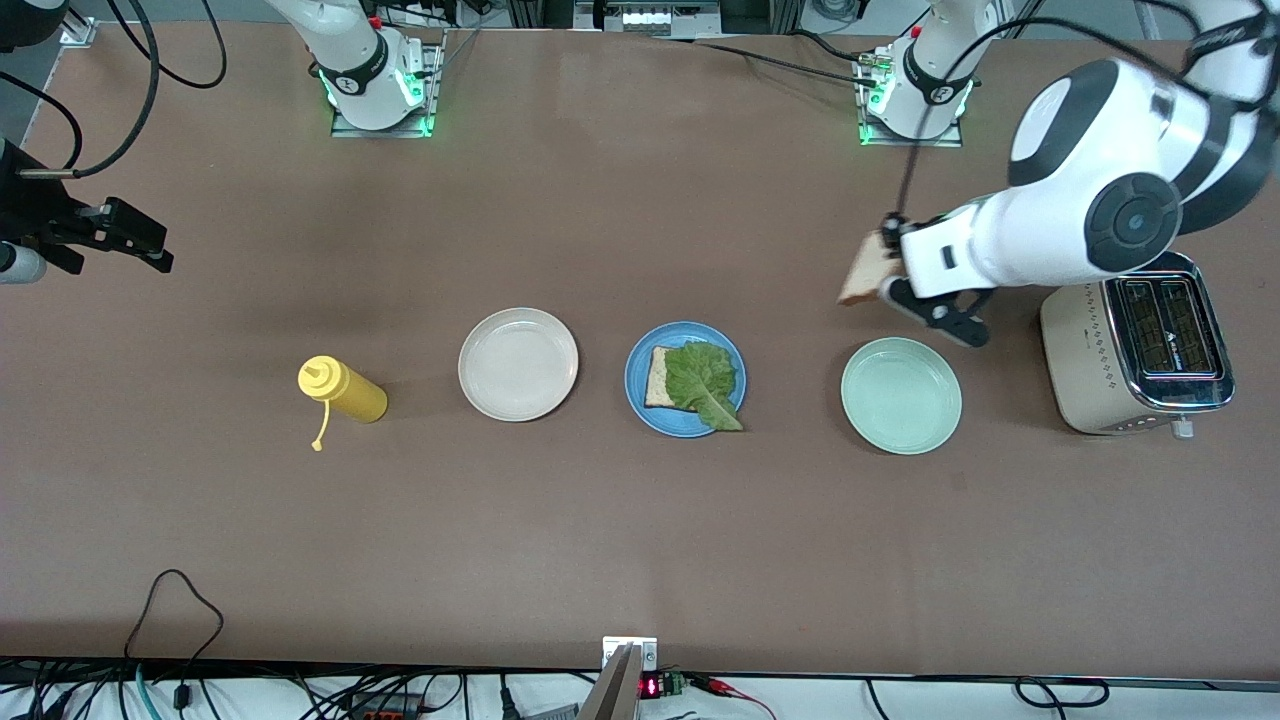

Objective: Make sandwich in blue plate with both arms
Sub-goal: 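Carry the bread over the blue plate and lay it on the lettuce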

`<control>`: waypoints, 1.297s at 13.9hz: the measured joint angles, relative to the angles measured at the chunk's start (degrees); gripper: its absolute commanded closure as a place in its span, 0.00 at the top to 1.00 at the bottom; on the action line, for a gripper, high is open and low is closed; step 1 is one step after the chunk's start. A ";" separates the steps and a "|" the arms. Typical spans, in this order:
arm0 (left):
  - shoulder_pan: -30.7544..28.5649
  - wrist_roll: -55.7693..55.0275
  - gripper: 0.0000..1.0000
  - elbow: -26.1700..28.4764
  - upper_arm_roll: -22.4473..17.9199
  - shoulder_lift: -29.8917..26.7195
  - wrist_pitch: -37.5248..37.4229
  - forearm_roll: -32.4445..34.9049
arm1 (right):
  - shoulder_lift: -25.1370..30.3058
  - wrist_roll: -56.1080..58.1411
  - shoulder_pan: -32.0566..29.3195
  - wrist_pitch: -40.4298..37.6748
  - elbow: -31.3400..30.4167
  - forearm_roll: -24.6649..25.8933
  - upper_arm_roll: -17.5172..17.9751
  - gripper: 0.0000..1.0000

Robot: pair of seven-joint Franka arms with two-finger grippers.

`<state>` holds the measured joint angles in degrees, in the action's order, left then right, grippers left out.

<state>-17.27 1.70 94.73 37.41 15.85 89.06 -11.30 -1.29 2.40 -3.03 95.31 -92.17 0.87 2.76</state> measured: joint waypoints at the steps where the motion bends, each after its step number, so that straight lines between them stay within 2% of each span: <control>1: 0.56 -2.01 0.00 0.00 0.01 1.21 2.42 -3.26 | 0.03 0.00 -0.01 -0.01 0.02 0.00 -0.02 1.00; 6: 0.75 -4.11 0.00 0.32 -0.32 9.42 14.17 -19.94 | 0.36 0.00 -0.13 -0.83 2.37 0.00 -0.38 1.00; 10: 1.43 -0.49 0.00 4.32 -0.23 13.93 28.13 -31.75 | 0.38 0.00 -0.27 -0.80 3.20 0.00 -1.30 1.00; 14: 2.59 19.79 0.00 11.35 -0.21 16.76 38.51 -46.13 | 0.37 -0.01 -0.53 -0.78 3.46 -0.01 -1.75 1.00; 18: 2.82 44.09 0.00 16.47 -0.26 20.65 42.40 -58.86 | 0.34 -0.03 -0.47 -0.76 3.49 -0.05 -1.59 1.00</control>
<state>-14.45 45.79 111.20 37.15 36.50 131.47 -70.16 -0.95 2.37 -3.50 94.56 -88.68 0.81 1.18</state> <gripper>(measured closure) 0.903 0.000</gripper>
